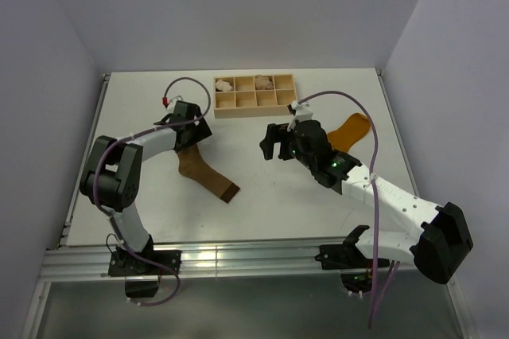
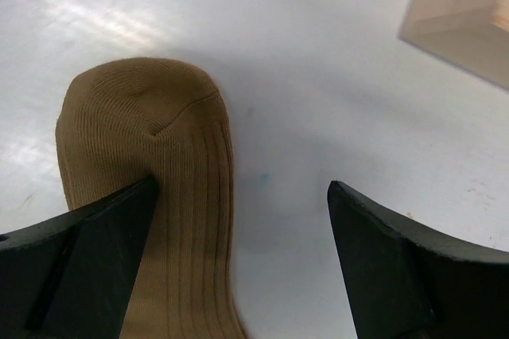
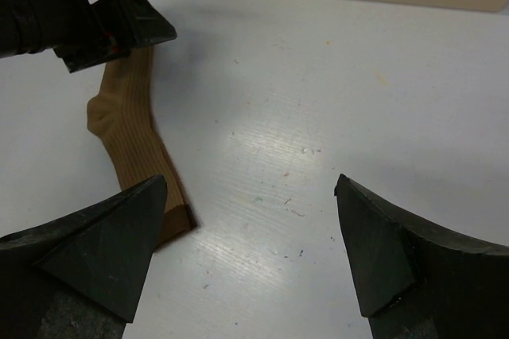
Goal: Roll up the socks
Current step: Adjust the sock at the center of the board.
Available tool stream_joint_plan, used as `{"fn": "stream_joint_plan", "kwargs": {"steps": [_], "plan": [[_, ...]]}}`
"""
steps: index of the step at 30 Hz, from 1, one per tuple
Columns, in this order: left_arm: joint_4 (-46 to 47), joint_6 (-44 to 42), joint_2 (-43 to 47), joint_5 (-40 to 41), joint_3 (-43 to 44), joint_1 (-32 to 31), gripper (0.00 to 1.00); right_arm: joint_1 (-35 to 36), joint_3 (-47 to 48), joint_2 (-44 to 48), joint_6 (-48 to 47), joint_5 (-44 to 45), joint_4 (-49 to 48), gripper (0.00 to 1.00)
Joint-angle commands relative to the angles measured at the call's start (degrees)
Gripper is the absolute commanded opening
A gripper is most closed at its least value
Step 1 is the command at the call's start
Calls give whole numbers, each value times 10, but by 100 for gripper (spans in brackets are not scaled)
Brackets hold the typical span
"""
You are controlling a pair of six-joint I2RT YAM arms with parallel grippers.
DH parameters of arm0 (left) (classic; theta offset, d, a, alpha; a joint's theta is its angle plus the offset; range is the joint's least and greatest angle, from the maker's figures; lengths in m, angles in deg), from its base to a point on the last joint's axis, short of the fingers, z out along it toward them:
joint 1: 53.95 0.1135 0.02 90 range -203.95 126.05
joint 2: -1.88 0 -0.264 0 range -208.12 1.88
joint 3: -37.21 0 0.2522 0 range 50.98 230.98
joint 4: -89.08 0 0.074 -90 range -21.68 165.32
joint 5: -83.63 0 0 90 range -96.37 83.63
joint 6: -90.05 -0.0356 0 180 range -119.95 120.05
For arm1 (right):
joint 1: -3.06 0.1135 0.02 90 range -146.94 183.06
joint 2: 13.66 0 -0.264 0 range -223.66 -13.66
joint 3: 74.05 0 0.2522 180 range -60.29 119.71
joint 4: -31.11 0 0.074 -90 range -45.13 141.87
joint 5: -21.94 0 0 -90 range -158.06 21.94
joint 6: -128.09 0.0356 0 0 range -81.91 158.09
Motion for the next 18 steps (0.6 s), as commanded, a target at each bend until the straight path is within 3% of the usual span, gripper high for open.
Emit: {"fn": "stream_joint_plan", "kwargs": {"steps": [1, 8, 12, 18], "plan": [[54, -55, -38, -50, 24, -20, 96, 4, -3, 10, -13, 23, -25, 94], [88, -146, -60, -96, 71, -65, 97, 5, -32, 25, -40, -3, -45, 93], [79, -173, -37, -78, 73, -93, 98, 17, -47, 36, -65, -10, -49, 91], [30, -186, 102, 3, 36, -119, 99, 49, -74, 54, -131, -35, -83, 84]]}}
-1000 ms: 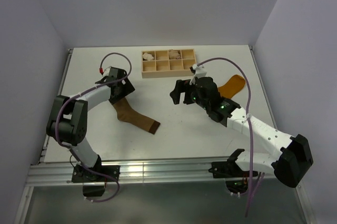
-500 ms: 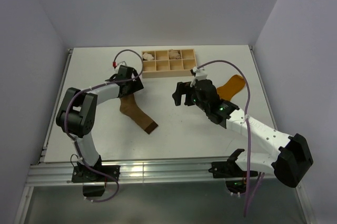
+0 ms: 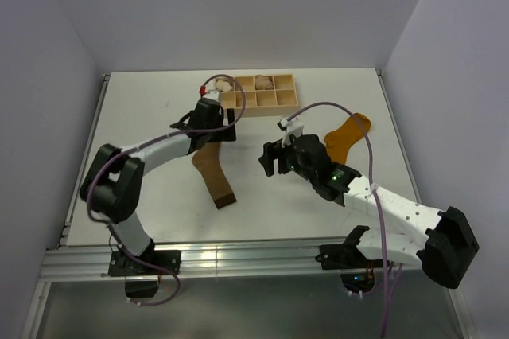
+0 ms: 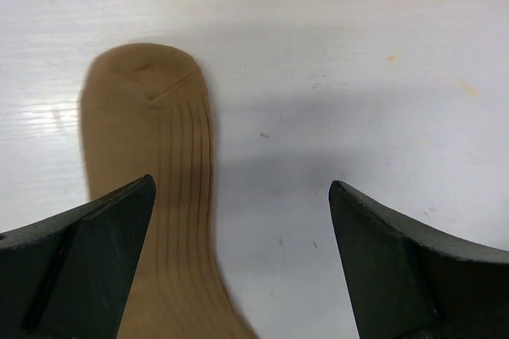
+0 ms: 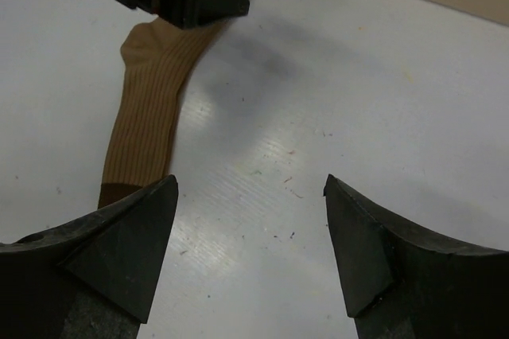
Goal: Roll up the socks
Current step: Adjust the sock at the center of the board.
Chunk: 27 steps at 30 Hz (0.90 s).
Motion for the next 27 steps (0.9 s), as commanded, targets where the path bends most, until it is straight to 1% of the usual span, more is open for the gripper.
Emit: {"fn": "stream_joint_plan", "kwargs": {"steps": [1, 3, 4, 6, 7, 10, 13, 14, 16, 19, 22, 23, 24, 27], "plan": [[-23, -23, 150, 65, -21, -12, 99, 20, -9, 20, -65, -17, -45, 81], [-49, -19, 194, 85, -33, -13, 99, 35, -9, 16, -77, -21, -47, 77], [-76, -16, 238, 106, -45, -14, 99, 41, -8, 9, -88, -23, -47, 77], [-102, -10, 277, 127, -57, -14, 99, 63, -2, -3, -105, -24, -49, 74], [-131, -10, 312, 154, -67, -14, 99, 73, 3, -16, -114, -23, -50, 72], [-174, -8, 372, 206, -91, -13, 99, 117, 20, -43, -151, -13, -51, 66], [-193, -9, 415, 235, -114, -10, 99, 157, 54, -94, -181, 2, -26, 60], [-200, -8, 424, 260, -119, -5, 99, 167, 60, -116, -190, 3, -21, 56], [-201, -11, 446, 278, -141, 1, 99, 194, 70, -137, -214, 9, -21, 51], [-206, -17, 464, 281, -157, 20, 99, 218, 78, -169, -236, 5, -25, 51], [-196, -18, 485, 294, -174, 37, 99, 239, 93, -202, -246, -18, -19, 50], [-187, -19, 491, 306, -181, 39, 99, 246, 99, -211, -247, -31, -18, 50], [-177, -15, 499, 336, -192, 40, 100, 249, 105, -220, -245, -37, -2, 50], [-191, 7, 503, 377, -192, 53, 99, 256, 124, -251, -247, -57, 16, 49]]}}
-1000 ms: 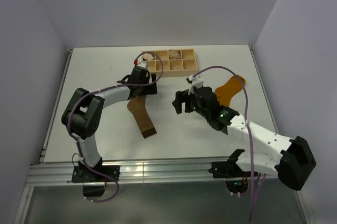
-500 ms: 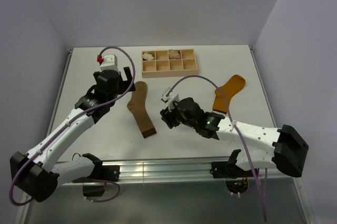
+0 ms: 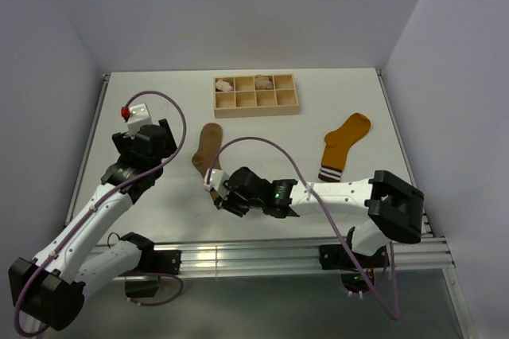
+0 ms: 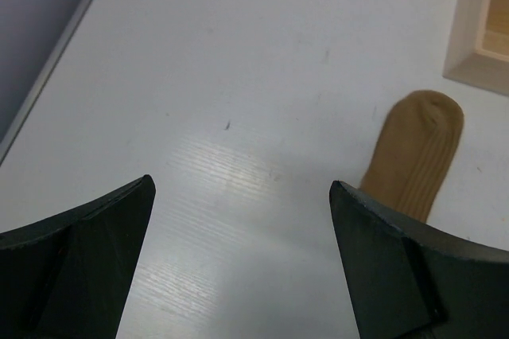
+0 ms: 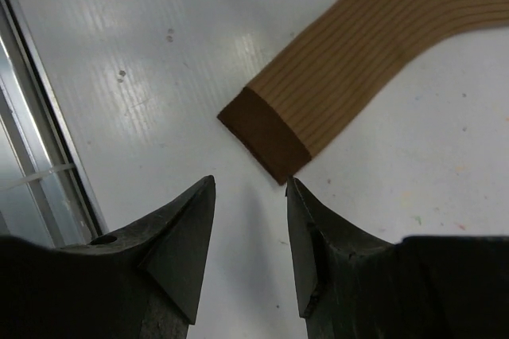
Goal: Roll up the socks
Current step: Adjust the sock at the center of the board, then roll the sock at the center of the board.
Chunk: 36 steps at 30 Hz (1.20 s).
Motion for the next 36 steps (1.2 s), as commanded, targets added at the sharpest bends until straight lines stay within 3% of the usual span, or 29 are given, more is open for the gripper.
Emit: {"fn": "stream_joint_plan", "kwargs": {"steps": [1, 12, 19, 24, 36], "plan": [[4, 19, 12, 71, 0, 16, 100, 7, 33, -21, -17, -26, 11, 49], [-5, 40, 26, 119, -3, 39, 100, 8, 66, -97, -38, -59, 40, 49], [-1, 39, 30, 108, -6, 46, 99, 7, 69, -109, -45, -47, 23, 48], [4, 34, 30, 101, -8, 47, 99, 2, 92, -122, -57, -44, 46, 38], [7, 31, 36, 95, -9, 50, 100, -7, 97, -134, -68, -47, 40, 47]]}}
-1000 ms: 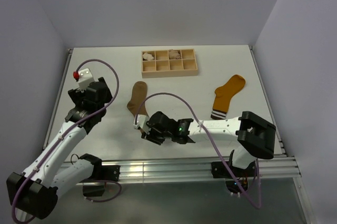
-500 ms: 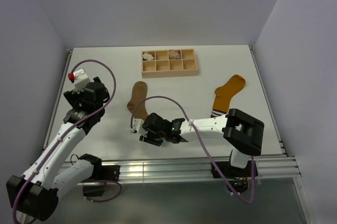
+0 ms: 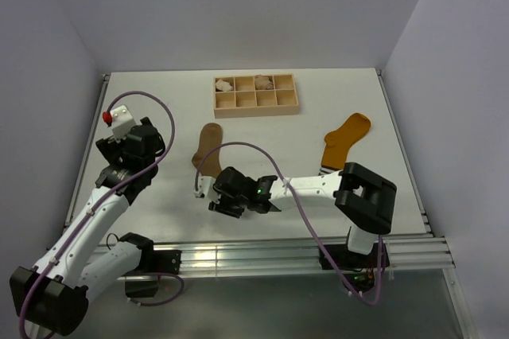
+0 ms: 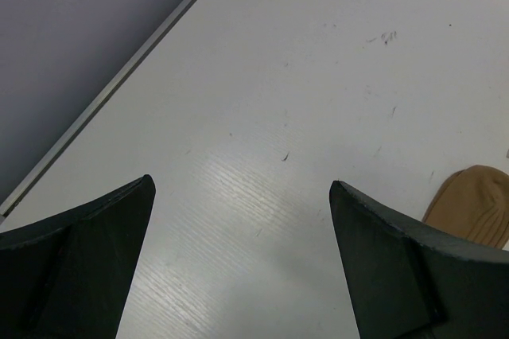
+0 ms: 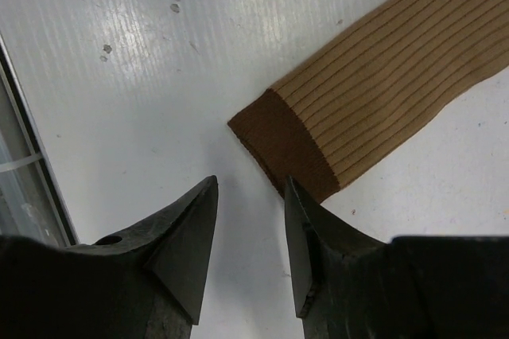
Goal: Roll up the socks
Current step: Roll the sock at the center of the board.
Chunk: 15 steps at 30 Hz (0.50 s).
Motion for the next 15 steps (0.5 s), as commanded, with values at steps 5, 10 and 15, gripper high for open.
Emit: {"fn": "stream_joint_plan", "kwargs": {"steps": [5, 10, 15], "plan": [[10, -2, 16, -3, 0, 3, 99, -6, 32, -26, -15, 7, -9, 48], [9, -2, 17, -2, 0, 3, 100, -7, 36, -38, -16, 9, -8, 48], [11, -3, 20, -4, -1, 3, 99, -9, 33, -47, -14, 4, -13, 48]]}}
